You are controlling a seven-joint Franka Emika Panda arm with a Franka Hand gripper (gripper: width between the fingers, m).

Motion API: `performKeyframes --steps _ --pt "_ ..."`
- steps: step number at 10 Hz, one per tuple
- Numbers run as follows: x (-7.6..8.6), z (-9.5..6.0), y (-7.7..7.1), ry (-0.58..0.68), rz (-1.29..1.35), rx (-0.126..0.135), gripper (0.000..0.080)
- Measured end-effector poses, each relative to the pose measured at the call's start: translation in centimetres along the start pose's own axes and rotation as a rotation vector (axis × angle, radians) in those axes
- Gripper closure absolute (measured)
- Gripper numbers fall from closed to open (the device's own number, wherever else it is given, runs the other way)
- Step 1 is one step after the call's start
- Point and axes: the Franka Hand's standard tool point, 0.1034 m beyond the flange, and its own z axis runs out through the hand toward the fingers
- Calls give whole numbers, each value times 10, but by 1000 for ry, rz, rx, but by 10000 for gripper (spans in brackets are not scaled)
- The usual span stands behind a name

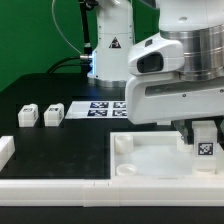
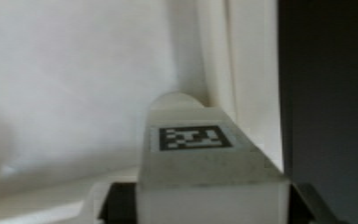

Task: Assemble one leg

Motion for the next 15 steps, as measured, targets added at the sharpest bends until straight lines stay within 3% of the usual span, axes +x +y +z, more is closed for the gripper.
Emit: performKeyframes --steps 2,5,7,8,9,10,12,15 --pt "3 1 -2 47 380 18 506" --pt "-1 3 -3 106 855 67 505" --pt "0 3 -3 86 1206 116 505" --pt "-1 4 -5 88 1242 116 505" --pt "-2 4 -6 85 1244 118 505" --pt "-2 5 -6 91 1132 110 422" --pt "-2 4 -10 107 757 93 178" --pt "-2 5 -9 118 452 73 156"
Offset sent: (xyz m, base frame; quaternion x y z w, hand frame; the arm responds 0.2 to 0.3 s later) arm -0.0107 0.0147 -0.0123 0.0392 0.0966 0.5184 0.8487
